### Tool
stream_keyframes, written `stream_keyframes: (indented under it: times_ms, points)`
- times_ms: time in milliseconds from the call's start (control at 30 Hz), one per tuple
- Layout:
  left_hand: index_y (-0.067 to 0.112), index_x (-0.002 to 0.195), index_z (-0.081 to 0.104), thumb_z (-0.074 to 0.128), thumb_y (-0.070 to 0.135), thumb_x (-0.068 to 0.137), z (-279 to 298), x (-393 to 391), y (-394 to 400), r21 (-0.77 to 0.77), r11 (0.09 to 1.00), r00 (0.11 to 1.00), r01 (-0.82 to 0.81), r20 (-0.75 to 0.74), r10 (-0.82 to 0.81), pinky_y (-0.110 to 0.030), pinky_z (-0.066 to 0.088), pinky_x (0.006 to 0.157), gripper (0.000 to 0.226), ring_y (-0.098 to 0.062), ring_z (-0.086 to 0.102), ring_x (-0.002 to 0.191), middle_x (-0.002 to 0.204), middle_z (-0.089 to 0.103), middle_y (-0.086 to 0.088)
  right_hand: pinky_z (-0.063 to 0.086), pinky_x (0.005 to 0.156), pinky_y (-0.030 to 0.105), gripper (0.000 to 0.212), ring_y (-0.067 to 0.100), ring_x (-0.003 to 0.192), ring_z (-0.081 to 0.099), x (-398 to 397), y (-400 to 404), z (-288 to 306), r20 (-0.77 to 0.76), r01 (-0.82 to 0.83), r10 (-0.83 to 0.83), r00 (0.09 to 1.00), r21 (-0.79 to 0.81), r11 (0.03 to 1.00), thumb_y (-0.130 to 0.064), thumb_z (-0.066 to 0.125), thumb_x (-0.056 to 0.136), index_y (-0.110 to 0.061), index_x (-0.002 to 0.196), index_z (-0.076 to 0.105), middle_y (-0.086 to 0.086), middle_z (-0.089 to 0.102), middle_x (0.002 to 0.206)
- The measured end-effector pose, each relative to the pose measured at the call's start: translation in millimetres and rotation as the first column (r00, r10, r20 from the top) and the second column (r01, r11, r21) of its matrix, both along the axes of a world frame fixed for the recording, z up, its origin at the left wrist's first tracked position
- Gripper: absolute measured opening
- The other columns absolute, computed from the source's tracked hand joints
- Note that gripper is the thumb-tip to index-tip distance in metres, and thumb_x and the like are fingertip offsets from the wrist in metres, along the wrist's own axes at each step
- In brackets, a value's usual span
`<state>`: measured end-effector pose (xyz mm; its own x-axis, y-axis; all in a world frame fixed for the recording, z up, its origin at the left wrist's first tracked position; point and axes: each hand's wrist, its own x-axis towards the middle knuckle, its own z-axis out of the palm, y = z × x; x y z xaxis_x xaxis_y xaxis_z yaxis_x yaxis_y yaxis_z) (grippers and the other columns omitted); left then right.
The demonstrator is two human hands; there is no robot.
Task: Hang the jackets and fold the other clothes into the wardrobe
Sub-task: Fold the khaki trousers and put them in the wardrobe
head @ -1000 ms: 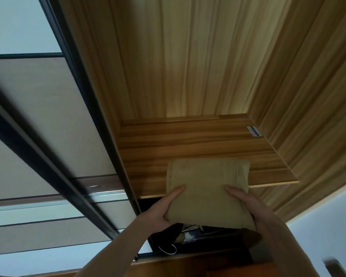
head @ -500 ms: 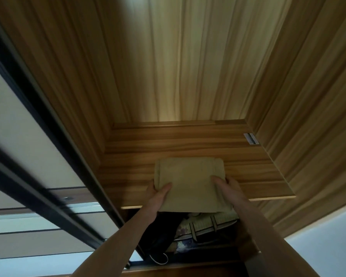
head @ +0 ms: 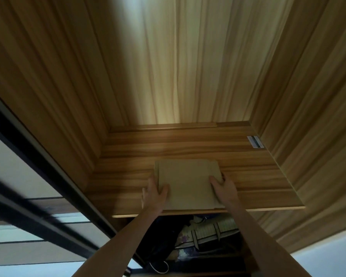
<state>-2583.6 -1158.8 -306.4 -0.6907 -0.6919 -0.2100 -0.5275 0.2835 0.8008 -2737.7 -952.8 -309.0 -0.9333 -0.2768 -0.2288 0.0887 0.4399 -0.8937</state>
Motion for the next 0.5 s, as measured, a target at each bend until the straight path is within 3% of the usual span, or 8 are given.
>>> stream_keyframes:
  times_ms: [100,167,200,300,500]
  points:
    - [0.018,0.158,0.027,0.048,0.042,0.105,-2.7,5.5,13.1,-0.355,0.932,0.997,0.07,0.05,-0.056,-0.049,0.033,0.118,0.062,-0.029,0.035,0.141,0.153,0.038,-0.005,0.046,0.106,0.049,0.058,0.036,0.127,0.055,22.4,1.5,-10.7,-0.376,0.106,-0.034,0.926,0.174,0.979,-0.029,0.068,0.099,-0.009,0.15,0.047,0.014,0.058,0.14]
    - [0.02,0.162,0.023,0.032,0.046,0.109,-11.2,8.2,21.9,-0.528,0.824,0.978,0.208,0.09,-0.189,-0.047,0.02,0.128,0.06,-0.024,0.019,0.155,0.169,0.019,-0.001,0.043,0.11,0.053,0.053,0.034,0.133,0.053,38.5,-0.6,-20.8,-0.634,0.105,0.114,0.765,0.299,0.949,-0.029,0.062,0.102,-0.007,0.149,0.051,0.014,0.056,0.146]
    - [0.02,0.164,0.022,0.023,0.047,0.11,-16.7,9.1,24.9,-0.59,0.756,0.959,0.283,0.149,-0.243,-0.045,0.012,0.13,0.061,-0.021,0.008,0.159,0.173,0.011,-0.001,0.04,0.116,0.053,0.05,0.031,0.139,0.05,43.6,-2.3,-25.4,-0.692,0.052,0.214,0.689,0.341,0.938,-0.032,0.055,0.105,-0.008,0.149,0.053,0.012,0.055,0.15]
    - [0.018,0.166,0.017,0.004,0.047,0.108,-26.2,10.1,25.9,-0.649,0.642,0.913,0.409,0.305,-0.272,-0.044,0.003,0.131,0.066,-0.02,-0.007,0.161,0.175,0.006,-0.004,0.03,0.124,0.046,0.055,0.022,0.151,0.04,50.6,-6.8,-38.2,-0.679,-0.091,0.434,0.592,0.478,0.873,-0.043,0.036,0.109,-0.013,0.152,0.052,0.006,0.05,0.158]
    - [0.015,0.164,0.026,0.002,0.049,0.106,-23.9,10.6,22.5,-0.672,0.595,0.898,0.44,0.332,-0.289,-0.042,0.0,0.131,0.071,-0.026,0.007,0.161,0.172,0.018,-0.009,0.022,0.129,0.043,0.055,0.018,0.158,0.025,45.8,-5.2,-32.9,-0.575,-0.191,0.509,0.64,0.522,0.831,-0.043,0.041,0.111,-0.015,0.159,0.042,0.002,0.036,0.167]
